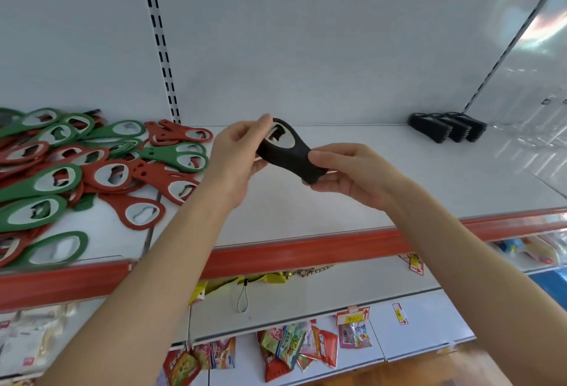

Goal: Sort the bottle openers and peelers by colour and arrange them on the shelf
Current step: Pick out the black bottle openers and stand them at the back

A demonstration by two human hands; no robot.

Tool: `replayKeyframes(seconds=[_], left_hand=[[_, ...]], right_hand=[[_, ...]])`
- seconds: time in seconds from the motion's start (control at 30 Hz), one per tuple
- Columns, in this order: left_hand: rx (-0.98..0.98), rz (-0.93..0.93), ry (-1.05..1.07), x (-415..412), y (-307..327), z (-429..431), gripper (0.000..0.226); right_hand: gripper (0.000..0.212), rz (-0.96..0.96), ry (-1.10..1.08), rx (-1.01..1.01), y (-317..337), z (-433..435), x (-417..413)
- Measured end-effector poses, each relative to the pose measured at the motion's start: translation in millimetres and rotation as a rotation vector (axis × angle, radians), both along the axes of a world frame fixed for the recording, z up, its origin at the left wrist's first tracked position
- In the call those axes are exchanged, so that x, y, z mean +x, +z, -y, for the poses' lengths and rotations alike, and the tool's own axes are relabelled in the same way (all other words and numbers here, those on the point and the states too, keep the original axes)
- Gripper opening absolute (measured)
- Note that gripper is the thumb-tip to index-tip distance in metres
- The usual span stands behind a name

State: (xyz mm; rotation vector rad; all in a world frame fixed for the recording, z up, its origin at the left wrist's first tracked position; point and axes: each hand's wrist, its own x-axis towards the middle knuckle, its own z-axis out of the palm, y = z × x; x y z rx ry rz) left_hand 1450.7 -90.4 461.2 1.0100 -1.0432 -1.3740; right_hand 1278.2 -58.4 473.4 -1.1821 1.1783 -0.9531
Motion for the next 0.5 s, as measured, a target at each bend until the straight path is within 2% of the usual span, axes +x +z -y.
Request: replayKeyframes(seconds=[0.1, 0.17, 0.23, 0.33, 0.5], left_hand=[[0.064, -0.269, -0.036, -12.9, 3.5, -2.2, 0.021], [0.024, -0.383, -0.067, -20.1, 4.1, -5.3, 0.017], [-0.009, -0.442, -0.111, -26.0, 4.4, -7.1, 0.017], [0.059, -0.502, -0.137, -34.6, 4.7, -5.3, 0.024], [0.172, -0.566, -0.185, -58.2, 4.8, 0.9, 0.021]], right_hand=[[0.018, 0.19, -0.029, 0.157, -0.1, -5.5, 10.0], [0.028, 0.293, -0.047, 0.23, -1.0, -10.3, 12.7], [0.034, 0.314, -0.045, 0.227, 0.8, -15.0, 9.5], [0.027, 0.096, -0.023, 0.107, 8.8, -22.8, -0.7], [0.013, -0.511, -0.251, -0.282, 22.9, -29.1, -12.2]])
